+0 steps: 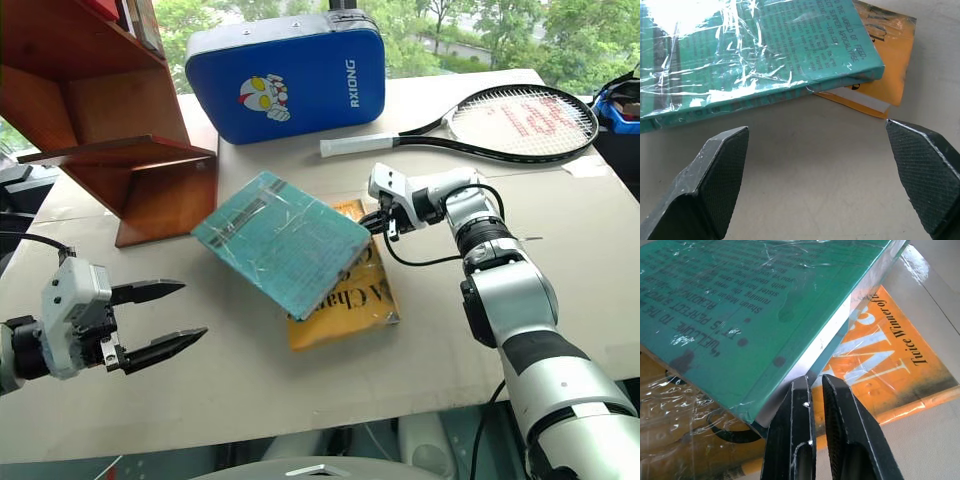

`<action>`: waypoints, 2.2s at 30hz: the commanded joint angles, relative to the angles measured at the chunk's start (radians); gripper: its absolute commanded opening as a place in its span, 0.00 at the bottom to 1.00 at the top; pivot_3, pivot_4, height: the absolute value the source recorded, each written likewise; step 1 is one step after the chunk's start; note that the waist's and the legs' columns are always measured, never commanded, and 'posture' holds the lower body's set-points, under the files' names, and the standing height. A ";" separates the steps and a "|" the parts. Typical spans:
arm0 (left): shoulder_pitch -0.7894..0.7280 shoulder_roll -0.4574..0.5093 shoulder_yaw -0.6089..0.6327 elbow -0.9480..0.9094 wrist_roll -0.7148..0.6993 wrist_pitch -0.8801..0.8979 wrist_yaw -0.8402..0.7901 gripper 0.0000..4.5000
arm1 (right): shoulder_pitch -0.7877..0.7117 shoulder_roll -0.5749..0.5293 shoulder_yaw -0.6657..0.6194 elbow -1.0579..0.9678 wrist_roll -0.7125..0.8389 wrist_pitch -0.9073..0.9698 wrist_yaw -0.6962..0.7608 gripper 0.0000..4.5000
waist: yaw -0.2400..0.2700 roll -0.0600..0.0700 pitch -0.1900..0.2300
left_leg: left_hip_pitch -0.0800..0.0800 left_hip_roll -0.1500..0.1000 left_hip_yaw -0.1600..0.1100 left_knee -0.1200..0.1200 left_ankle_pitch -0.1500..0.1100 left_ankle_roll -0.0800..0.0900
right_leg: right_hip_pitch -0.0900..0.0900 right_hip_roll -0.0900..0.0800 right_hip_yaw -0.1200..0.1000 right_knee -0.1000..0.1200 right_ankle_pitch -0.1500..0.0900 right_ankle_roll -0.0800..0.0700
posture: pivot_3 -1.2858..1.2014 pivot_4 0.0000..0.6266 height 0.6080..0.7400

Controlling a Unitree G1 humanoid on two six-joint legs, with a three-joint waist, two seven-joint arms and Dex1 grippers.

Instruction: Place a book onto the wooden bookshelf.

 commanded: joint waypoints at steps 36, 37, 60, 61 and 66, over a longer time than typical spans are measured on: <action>-0.589 -0.738 -0.322 0.521 -1.000 0.412 1.229 0.85 | 1.123 -0.518 -0.580 -1.846 1.012 0.846 -0.425 1.00 | 0.102 -0.008 -0.008 | 0.002 -0.001 0.001 0.017 0.000 0.000 | 0.005 0.000 0.001 0.012 0.001 0.000 | 0.52 0.24 1.00; -0.587 -0.739 -0.322 0.519 -1.021 0.404 1.238 0.75 | 1.134 -0.516 -0.589 -1.848 1.024 0.843 -0.439 1.00 | 0.103 -0.008 -0.008 | 0.002 -0.001 0.001 0.017 0.000 0.000 | 0.005 0.000 0.002 0.012 0.001 0.000 | 0.52 0.24 1.00; -1.077 0.022 -0.877 -0.009 0.140 0.036 0.847 0.01 | 0.811 -0.641 -0.569 -1.552 1.238 0.885 -0.433 1.00 | 0.097 -0.016 -0.001 | 0.002 -0.001 0.006 0.014 0.000 0.000 | 0.004 0.000 0.004 0.010 0.001 -0.001 | 0.52 0.24 1.00; -1.119 0.087 -0.908 0.014 0.243 -0.008 0.814 0.01 | 0.786 -0.640 -0.563 -1.538 1.242 0.889 -0.438 1.00 | 0.094 -0.016 -0.001 | 0.001 0.001 0.006 0.011 0.000 -0.002 | 0.004 0.002 0.004 0.007 0.003 -0.003 | 0.52 0.24 1.00; -1.219 0.333 -0.931 0.183 0.750 -0.246 0.788 0.01 | 0.693 -0.605 -0.533 -1.495 1.267 0.904 -0.481 1.00 | 0.082 -0.018 0.000 | 0.001 0.002 0.007 0.003 0.001 -0.001 | 0.000 0.002 0.005 0.002 0.003 -0.003 | 0.52 0.24 1.00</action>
